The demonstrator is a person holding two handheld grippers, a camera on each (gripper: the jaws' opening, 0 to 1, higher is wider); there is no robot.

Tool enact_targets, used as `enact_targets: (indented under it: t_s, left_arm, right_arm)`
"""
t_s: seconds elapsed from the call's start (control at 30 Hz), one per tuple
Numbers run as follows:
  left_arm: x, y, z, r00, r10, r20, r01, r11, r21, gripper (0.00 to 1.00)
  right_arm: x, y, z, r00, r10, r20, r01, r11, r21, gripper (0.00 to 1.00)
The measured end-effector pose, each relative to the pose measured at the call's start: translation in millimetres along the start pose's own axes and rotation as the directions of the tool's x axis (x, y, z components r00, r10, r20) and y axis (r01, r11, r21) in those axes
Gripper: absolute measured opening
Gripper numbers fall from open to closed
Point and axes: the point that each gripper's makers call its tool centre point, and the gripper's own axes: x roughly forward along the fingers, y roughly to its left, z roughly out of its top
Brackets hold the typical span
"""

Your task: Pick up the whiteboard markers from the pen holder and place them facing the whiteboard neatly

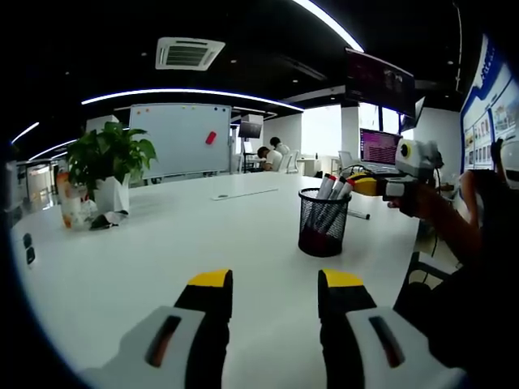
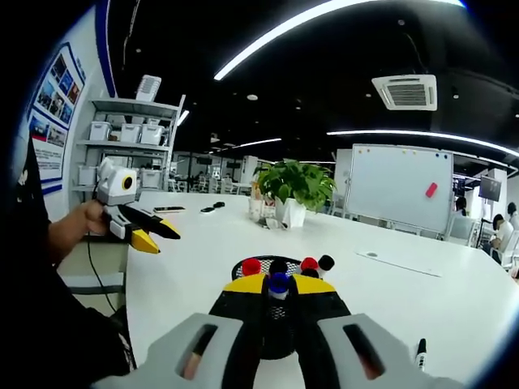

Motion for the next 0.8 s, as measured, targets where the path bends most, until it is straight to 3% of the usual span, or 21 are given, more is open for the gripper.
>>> enact_targets:
  t_s: [0.8]
  left_arm:
    - [-0.3,1.3,-0.1,1.0,0.003,0.003,-0.003,1.0,-0.002,0.44]
  right_arm:
    - [1.2,-5.1,-0.9,1.0,-0.023,-0.007,0.023,0.999,0.048,0.13]
